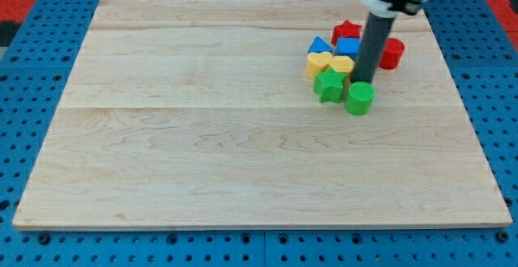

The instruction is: Move the red circle to the blue cube

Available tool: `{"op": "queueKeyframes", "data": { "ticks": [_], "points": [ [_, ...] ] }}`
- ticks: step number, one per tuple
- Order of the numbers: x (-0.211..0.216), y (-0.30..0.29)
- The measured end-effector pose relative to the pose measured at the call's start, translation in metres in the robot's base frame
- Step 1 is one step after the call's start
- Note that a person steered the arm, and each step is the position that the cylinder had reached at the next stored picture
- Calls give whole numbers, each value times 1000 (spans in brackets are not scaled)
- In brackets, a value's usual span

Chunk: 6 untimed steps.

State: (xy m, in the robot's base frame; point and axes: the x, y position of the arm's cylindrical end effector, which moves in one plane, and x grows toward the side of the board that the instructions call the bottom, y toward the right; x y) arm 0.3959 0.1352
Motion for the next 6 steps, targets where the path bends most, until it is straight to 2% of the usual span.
{"op": "queueKeyframes", "data": {
  "ticks": [2, 3, 6],
  "points": [
    [3, 136],
    [-35, 132],
    [-51, -6]
  ]
}}
